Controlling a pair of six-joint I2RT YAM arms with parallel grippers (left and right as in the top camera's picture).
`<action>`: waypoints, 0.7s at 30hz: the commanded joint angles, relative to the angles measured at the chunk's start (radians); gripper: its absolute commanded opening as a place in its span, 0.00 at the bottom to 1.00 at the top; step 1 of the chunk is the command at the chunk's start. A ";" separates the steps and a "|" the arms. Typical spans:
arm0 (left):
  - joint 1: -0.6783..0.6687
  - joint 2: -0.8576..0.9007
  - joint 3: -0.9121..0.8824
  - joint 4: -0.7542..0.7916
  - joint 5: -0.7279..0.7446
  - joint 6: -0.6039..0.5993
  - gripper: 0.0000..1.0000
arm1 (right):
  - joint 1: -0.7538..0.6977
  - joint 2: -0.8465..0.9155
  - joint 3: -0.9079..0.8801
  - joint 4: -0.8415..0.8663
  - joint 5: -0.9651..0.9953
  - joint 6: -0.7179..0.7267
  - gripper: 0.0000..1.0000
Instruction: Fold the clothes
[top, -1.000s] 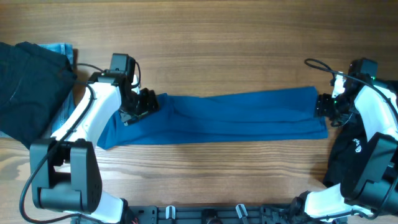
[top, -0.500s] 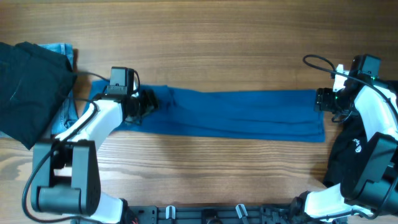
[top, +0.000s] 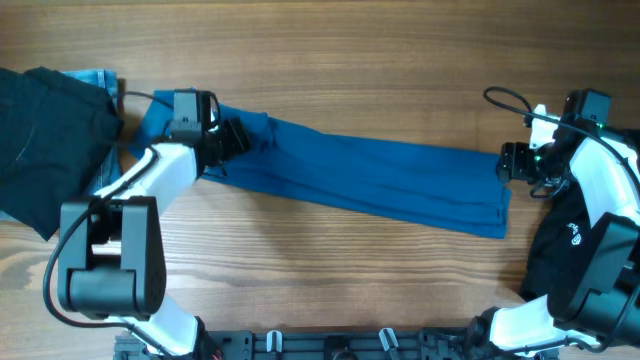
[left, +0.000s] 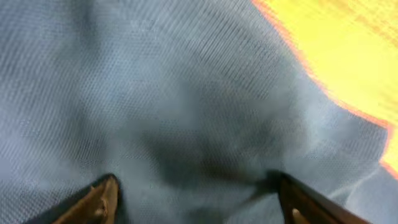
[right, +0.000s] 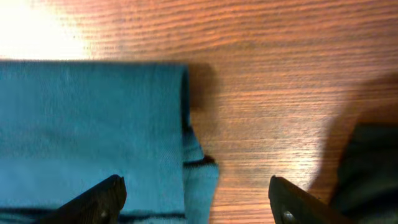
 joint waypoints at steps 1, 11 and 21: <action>0.016 -0.007 0.089 -0.163 -0.029 0.028 0.90 | -0.003 0.014 -0.034 -0.018 -0.024 -0.059 0.79; 0.016 -0.083 0.113 -0.435 -0.020 0.024 1.00 | -0.002 0.014 -0.194 0.105 -0.010 -0.082 0.77; 0.016 -0.083 0.113 -0.484 -0.007 0.024 1.00 | -0.002 0.014 -0.218 0.126 -0.243 -0.082 0.73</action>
